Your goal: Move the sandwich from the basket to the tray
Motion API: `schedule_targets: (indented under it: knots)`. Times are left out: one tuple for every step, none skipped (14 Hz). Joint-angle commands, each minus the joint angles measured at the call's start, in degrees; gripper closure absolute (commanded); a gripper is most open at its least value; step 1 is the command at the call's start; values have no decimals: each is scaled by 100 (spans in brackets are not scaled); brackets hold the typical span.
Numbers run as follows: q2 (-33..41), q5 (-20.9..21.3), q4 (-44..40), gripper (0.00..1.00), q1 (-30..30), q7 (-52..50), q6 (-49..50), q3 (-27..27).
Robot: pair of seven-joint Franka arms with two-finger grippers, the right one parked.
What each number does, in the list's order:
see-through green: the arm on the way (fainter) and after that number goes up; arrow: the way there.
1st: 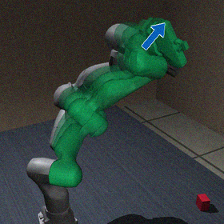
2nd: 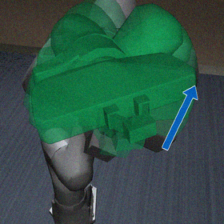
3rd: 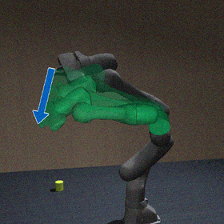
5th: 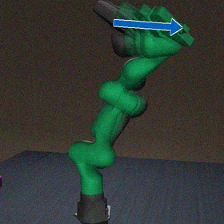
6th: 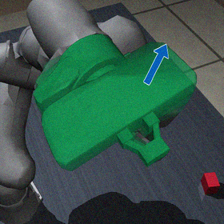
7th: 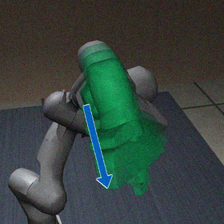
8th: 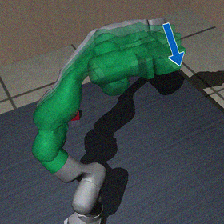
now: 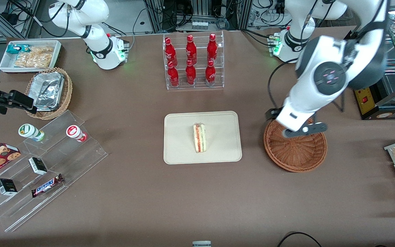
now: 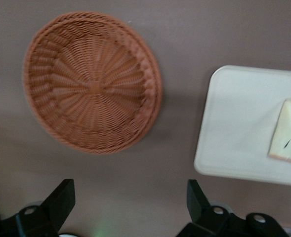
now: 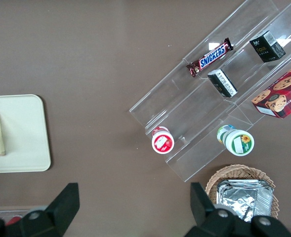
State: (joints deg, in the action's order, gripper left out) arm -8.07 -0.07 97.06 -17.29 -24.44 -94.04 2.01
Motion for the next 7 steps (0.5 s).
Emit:
schedule_targets:
  knots:
    - [630, 16, 279, 0, 698, 1226, 472, 246]
    - [727, 16, 279, 0, 953, 1631, 570, 308]
    - [885, 16, 279, 0, 1217, 2027, 666, 430]
    - [1008, 16, 226, 0, 1463, 2361, 798, 519]
    - [1088, 16, 130, 0, 1588, 2634, 886, 537]
    - [1123, 16, -1, 0, 1711, 2802, 931, 528]
    - [1132, 16, -150, 0, 1860, 2934, 948, 528]
